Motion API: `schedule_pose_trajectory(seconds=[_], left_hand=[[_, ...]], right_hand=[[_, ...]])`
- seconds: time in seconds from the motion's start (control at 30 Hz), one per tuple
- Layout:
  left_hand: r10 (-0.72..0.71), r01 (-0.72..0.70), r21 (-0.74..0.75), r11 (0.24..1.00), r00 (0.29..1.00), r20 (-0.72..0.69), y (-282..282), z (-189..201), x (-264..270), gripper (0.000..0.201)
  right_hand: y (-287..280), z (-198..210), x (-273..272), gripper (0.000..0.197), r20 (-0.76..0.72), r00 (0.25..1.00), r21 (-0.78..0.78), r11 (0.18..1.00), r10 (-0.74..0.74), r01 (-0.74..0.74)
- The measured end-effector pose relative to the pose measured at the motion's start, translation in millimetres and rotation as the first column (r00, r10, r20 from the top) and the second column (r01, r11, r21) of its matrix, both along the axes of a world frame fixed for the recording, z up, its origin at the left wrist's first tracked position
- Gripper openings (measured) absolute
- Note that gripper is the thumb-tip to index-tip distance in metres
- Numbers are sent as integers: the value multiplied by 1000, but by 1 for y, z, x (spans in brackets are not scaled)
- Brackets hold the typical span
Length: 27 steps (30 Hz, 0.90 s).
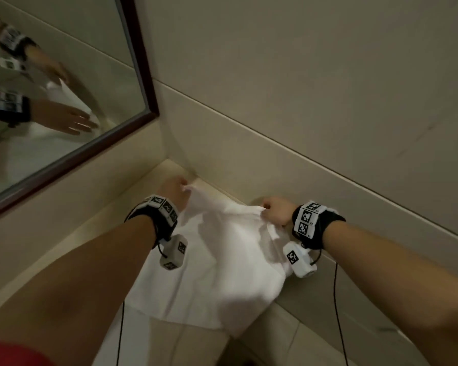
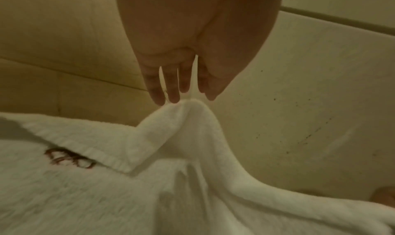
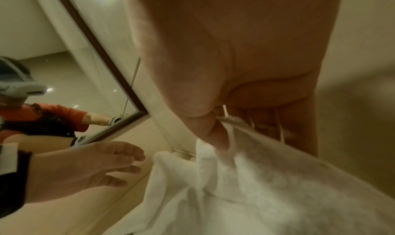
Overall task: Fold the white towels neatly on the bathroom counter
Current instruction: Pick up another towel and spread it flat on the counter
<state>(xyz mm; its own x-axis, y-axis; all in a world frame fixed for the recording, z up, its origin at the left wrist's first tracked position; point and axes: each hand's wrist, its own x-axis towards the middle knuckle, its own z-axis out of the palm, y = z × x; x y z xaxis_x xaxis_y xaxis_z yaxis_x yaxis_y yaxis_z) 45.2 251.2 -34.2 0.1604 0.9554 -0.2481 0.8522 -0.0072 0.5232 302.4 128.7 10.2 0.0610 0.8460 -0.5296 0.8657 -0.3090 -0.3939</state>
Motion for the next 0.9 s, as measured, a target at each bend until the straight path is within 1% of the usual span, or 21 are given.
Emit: schedule_pose_trajectory(seconds=[0.07, 0.1, 0.2, 0.37, 0.47, 0.53, 0.63, 0.67, 0.77, 0.83, 0.9], left_hand=[[6, -5, -72, 997, 1000, 14, -1, -12, -2, 37], [15, -13, -93, 996, 1000, 19, -1, -17, -4, 39], [39, -34, -135, 990, 999, 33, -6, -26, -15, 38], [185, -160, -243, 957, 979, 81, -17, -45, -55, 33], [287, -266, -263, 927, 957, 45, -27, -55, -87, 32], [335, -329, -258, 908, 942, -23, -35, -58, -111, 30], [434, -435, -267, 860, 898, -67, -48, -64, -142, 30], [446, -453, -275, 848, 890, -89, -52, -65, -148, 30], [498, -515, -295, 804, 856, -138, -67, -68, -167, 20], [542, -553, -331, 765, 830, -132, -75, -71, -175, 21], [608, -604, -359, 711, 785, -117, -81, -71, -181, 22]], right_hand=[[5, -8, -6, 37, 17, 998, -21, 998, 58, -58], [10, -10, -11, 38, 31, 996, -31, 996, 81, -80], [24, -12, -23, 29, 62, 992, -42, 993, 111, -109], [58, -18, -59, 36, 48, 978, -62, 978, 203, -200], [80, -27, -86, 40, 14, 951, -55, 950, 308, -307], [95, -36, -106, 44, 3, 924, -60, 922, 382, -381], [116, -52, -137, 47, -24, 873, -77, 869, 488, -488], [122, -56, -145, 47, -41, 860, -81, 856, 509, -510], [137, -74, -166, 44, -74, 825, -97, 819, 561, -566], [142, -85, -175, 43, -59, 821, -101, 814, 568, -571], [147, -94, -184, 48, -40, 805, -128, 796, 592, -592]])
